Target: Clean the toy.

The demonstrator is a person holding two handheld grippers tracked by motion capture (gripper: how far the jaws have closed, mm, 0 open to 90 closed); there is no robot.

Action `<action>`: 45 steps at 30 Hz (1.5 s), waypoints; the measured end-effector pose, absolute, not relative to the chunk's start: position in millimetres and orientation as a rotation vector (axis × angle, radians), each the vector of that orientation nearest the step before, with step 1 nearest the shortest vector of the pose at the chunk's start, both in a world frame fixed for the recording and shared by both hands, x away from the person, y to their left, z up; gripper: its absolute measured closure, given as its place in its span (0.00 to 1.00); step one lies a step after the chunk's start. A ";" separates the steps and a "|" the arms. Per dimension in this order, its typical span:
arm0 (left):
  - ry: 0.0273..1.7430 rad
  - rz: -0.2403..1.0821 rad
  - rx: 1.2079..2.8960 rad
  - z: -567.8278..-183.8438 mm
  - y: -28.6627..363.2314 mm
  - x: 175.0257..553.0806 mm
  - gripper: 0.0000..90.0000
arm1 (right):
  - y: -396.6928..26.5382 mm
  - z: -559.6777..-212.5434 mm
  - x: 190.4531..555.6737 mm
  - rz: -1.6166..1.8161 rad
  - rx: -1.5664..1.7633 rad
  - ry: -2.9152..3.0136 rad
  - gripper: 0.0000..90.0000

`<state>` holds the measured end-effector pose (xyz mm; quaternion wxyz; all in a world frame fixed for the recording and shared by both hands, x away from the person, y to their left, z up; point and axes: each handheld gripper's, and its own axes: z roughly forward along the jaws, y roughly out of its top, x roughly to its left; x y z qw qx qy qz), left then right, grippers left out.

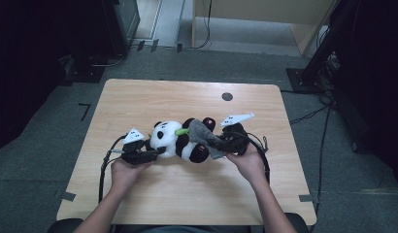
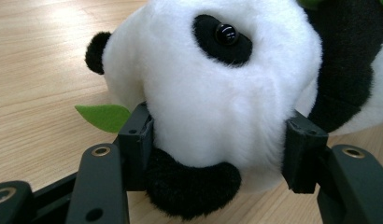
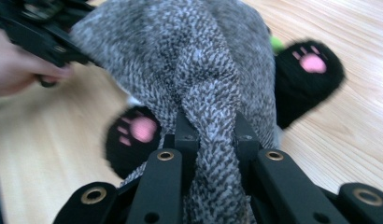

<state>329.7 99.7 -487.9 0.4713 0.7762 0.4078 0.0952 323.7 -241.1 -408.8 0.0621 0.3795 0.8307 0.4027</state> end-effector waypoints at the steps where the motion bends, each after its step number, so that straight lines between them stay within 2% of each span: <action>1: 0.995 0.234 1.903 -487.9 99.9 329.8 0.44 | -243.7 -412.5 324.4 1.224 1.158 2.510 0.88; 13: 0.997 0.215 1.895 -487.4 101.3 332.6 0.44 | -273.6 -424.4 323.9 1.238 1.257 2.445 0.88; 19: 0.997 0.238 1.912 -486.0 99.0 331.0 0.44 | -277.3 -403.2 316.1 1.328 1.243 2.369 0.88; 28: 1.001 0.236 1.911 -485.9 98.9 330.8 0.44 | -244.4 -373.2 298.4 1.406 1.081 2.369 0.88; 36: 0.996 0.238 1.921 -486.1 97.7 329.6 0.44 | -209.4 -398.1 296.3 1.282 1.002 2.491 0.87; 45: 0.988 0.244 1.929 -485.8 96.8 328.5 0.44 | -231.0 -411.0 302.3 1.296 1.120 2.417 0.88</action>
